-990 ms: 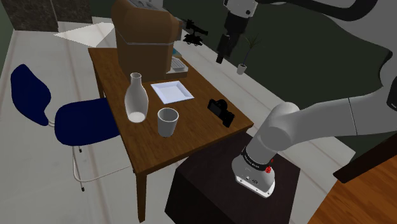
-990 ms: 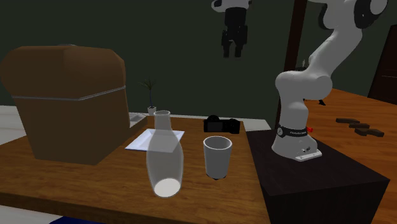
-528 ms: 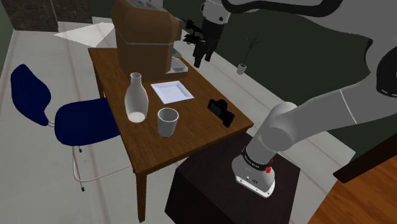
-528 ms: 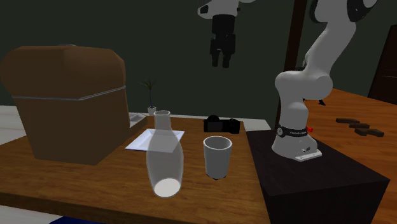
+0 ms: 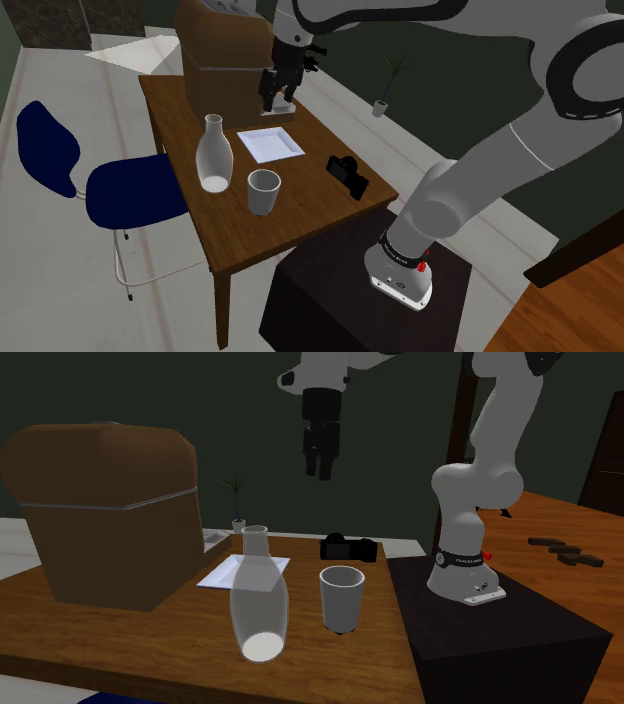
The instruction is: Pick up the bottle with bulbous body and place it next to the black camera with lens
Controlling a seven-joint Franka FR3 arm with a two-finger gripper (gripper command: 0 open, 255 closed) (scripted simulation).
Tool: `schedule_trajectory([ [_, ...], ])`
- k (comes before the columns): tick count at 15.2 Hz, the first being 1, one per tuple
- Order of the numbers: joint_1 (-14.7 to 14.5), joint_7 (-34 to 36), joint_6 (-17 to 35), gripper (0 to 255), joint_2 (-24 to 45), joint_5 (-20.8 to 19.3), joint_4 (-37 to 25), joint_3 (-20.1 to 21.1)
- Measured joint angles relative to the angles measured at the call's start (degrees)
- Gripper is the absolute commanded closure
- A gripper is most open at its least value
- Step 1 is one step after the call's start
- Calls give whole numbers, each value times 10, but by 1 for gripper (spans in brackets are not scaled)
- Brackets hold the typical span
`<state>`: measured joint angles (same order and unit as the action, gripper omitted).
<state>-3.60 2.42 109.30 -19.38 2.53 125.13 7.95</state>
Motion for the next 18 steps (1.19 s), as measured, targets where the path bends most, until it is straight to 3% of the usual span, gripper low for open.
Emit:
schedule_trajectory([
  [7,-10,47,62,0,136,-11,-84,30],
  [13,-28,94,81,0,255,-35,-191,48],
  [18,-31,101,114,0,282,-42,-186,49],
])
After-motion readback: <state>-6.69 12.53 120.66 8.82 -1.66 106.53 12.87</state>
